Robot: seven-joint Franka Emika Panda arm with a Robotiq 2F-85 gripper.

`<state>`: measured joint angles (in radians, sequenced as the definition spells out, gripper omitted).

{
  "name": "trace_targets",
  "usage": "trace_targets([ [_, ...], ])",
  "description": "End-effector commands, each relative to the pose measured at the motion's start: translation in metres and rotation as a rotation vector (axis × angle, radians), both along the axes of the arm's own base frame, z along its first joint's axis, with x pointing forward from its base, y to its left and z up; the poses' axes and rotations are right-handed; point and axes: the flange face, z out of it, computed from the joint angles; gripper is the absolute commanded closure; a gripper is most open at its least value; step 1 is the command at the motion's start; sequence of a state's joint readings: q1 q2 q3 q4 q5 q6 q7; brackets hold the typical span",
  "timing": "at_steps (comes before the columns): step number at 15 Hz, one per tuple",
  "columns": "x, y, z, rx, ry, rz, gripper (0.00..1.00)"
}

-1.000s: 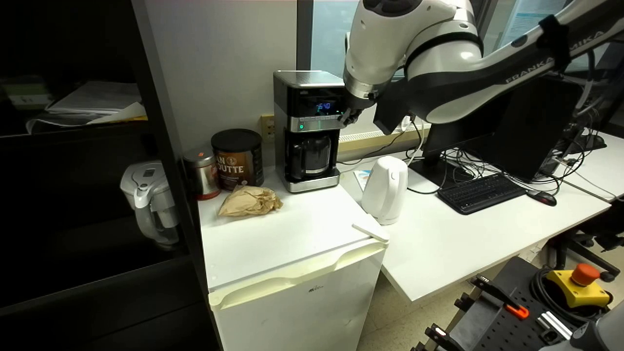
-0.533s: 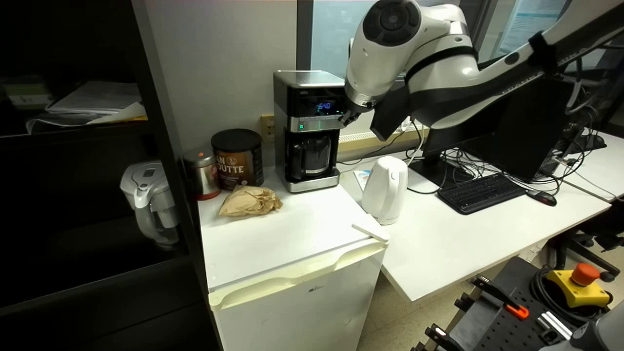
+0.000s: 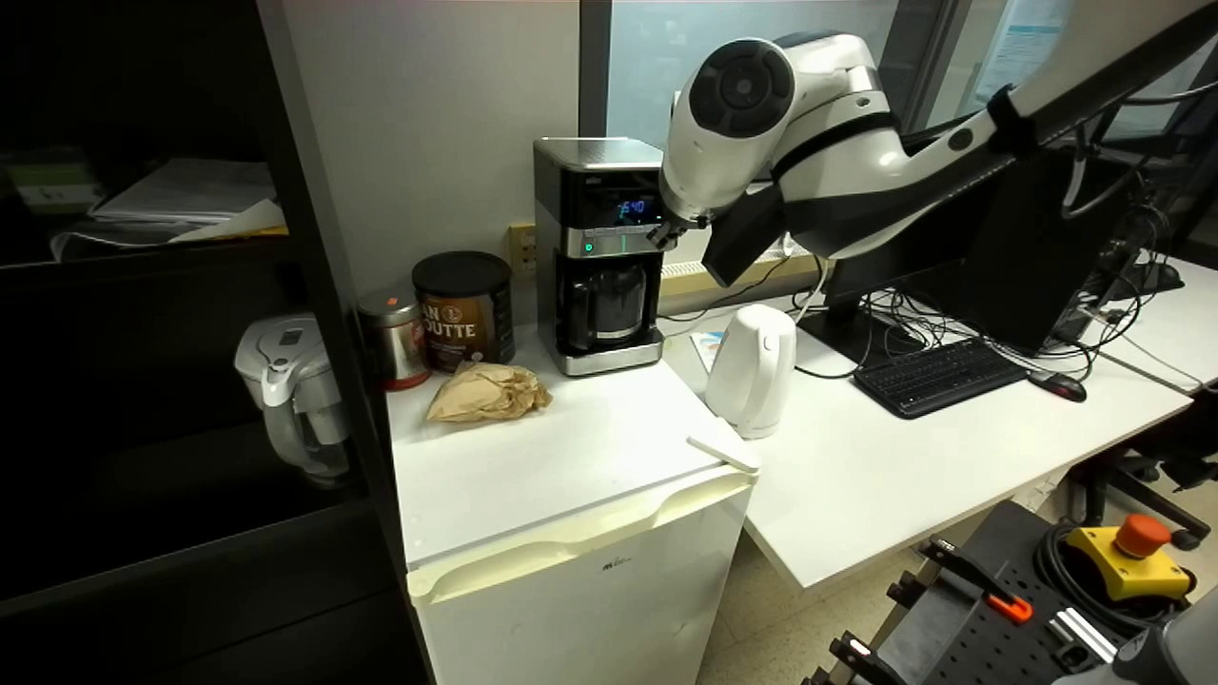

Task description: Press a button on the coffee machine

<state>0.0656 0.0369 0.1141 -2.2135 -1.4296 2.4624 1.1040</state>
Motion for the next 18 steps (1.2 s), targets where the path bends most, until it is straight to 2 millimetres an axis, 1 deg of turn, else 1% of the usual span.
trace_targets([
  [1,0.017,0.002,-0.007,0.018,-0.038,0.005,1.0],
  [9,0.039,0.0,-0.019,0.032,-0.084,-0.02,1.0],
  [18,0.055,-0.004,-0.026,0.035,-0.122,-0.032,1.0],
])
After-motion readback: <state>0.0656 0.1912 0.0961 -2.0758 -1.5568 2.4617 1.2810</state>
